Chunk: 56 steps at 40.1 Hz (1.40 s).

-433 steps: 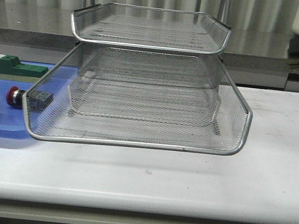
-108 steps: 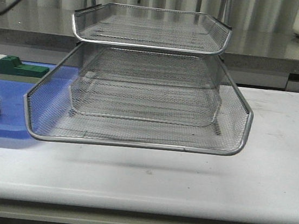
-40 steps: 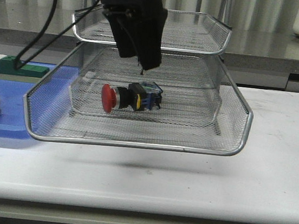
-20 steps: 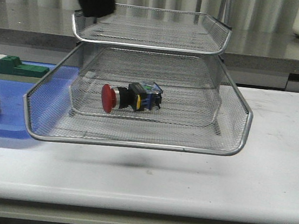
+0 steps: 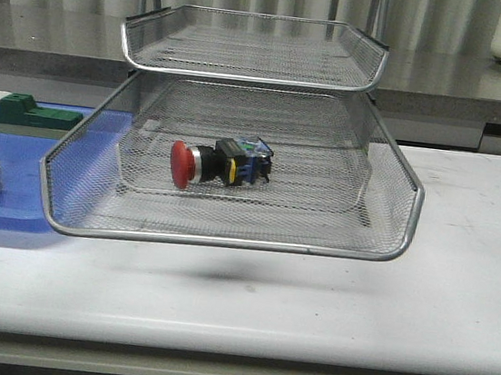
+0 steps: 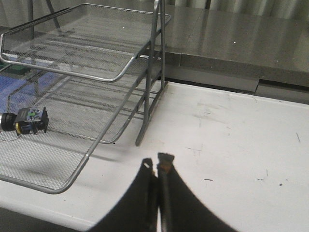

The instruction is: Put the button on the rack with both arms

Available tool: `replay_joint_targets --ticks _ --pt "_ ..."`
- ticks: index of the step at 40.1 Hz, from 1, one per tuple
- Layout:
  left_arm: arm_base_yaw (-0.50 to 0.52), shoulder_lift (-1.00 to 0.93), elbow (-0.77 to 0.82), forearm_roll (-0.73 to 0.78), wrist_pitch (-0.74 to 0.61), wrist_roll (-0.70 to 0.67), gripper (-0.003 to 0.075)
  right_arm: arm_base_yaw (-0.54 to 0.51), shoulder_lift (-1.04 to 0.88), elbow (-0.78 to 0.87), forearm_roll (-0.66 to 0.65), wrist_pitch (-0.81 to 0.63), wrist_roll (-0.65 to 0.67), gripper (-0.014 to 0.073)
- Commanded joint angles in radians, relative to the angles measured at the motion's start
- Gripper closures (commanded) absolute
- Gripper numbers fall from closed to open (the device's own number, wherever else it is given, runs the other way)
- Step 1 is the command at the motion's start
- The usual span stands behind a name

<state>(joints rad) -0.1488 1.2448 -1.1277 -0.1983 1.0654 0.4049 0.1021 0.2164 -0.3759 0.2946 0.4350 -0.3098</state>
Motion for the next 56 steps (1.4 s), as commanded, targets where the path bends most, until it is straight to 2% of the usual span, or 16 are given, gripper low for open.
replay_joint_targets --ticks 1,13,27,35,56 --pt "0.023 -0.125 0.074 -0.028 -0.144 -0.018 0.0739 -0.002 0.01 -0.024 0.0 -0.082 -0.002 0.0653" --pt "0.023 -0.537 0.417 -0.028 -0.496 -0.018 0.0739 -0.002 0.01 -0.024 0.0 -0.082 -0.002 0.0653" --pt "0.023 -0.931 0.65 -0.028 -0.597 -0.018 0.0739 -0.002 0.01 -0.024 0.0 -0.082 -0.002 0.0653" --pt "0.023 -1.017 0.687 -0.028 -0.615 -0.018 0.0739 -0.002 0.01 -0.024 0.0 -0.082 -0.002 0.0653" --pt "0.023 -1.018 0.687 -0.028 -0.619 -0.018 0.0739 -0.002 0.01 -0.024 0.001 -0.096 -0.002 0.0653"
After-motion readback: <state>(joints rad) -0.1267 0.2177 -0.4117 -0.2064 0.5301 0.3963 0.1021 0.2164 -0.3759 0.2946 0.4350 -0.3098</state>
